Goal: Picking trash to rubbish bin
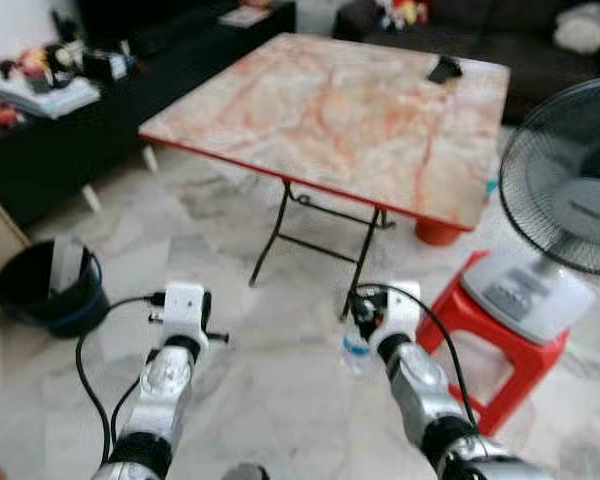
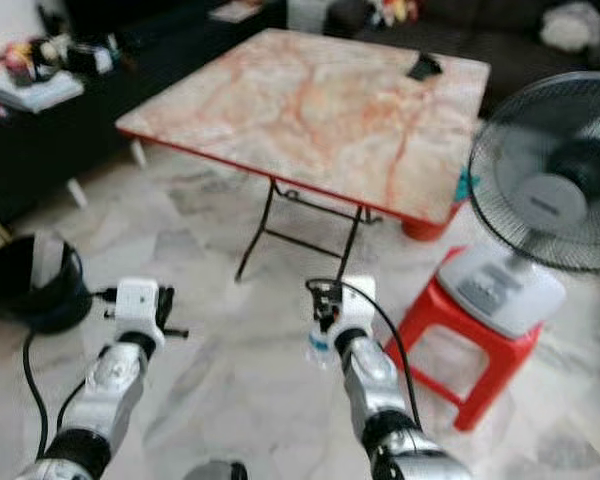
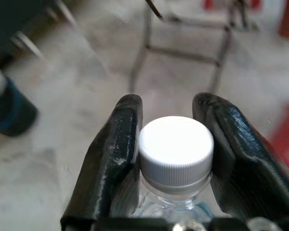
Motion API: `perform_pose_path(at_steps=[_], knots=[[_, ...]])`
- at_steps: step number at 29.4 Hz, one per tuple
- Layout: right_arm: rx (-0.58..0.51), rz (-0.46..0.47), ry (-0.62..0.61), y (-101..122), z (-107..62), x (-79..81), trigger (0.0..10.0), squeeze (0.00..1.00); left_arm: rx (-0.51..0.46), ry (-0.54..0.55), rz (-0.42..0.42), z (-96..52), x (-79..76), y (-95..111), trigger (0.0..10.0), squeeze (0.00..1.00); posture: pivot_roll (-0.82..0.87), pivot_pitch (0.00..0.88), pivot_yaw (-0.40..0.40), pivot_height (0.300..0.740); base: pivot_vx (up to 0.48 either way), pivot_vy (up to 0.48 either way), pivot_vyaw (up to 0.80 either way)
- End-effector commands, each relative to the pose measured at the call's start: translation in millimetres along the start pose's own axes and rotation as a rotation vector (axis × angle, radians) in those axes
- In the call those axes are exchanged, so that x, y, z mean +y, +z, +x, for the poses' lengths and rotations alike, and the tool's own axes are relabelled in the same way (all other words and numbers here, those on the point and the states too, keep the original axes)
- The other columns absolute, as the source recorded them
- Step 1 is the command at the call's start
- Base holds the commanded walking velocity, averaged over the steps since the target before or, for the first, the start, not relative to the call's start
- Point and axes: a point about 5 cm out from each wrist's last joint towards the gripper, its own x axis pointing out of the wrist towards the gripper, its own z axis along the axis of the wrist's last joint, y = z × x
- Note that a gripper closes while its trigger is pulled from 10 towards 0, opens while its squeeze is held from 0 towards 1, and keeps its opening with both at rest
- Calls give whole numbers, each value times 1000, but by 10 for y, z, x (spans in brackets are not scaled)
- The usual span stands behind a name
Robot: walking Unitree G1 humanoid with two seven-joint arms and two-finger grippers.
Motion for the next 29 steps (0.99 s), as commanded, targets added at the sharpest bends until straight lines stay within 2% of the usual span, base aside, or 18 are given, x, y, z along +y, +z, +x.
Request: perform_pose_path(at_steps=[1,6,8,9,11,19,29], knots=[[34,5,-23,-68,-28,-46,10000,0,79,-1,21,-84,27,-195,10000,0,101,86,-4,740,0,0,0],[172,-36,-84,-366,-164,-148,10000,0,282,18,38,-324,86,-631,10000,0,91,79,-12,740,0,0,742],[247,-36,-110,-541,-261,-191,10000,0,394,50,39,-502,147,-858,10000,0,95,76,-18,740,0,0,775],[247,-36,-110,-541,-261,-191,10000,0,394,50,39,-502,147,-858,10000,0,95,76,-18,740,0,0,775],[299,-42,-134,-661,-338,-228,10000,0,466,70,30,-648,190,-1009,10000,0,97,76,-20,740,0,0,775],[351,-48,-152,-802,-444,-278,10000,0,555,102,17,-908,233,-1229,10000,0,100,82,-32,740,0,0,775],[353,-51,-153,-795,-439,-282,10000,0,563,103,3,-922,198,-1248,10000,0,94,104,-42,740,0,0,775]])
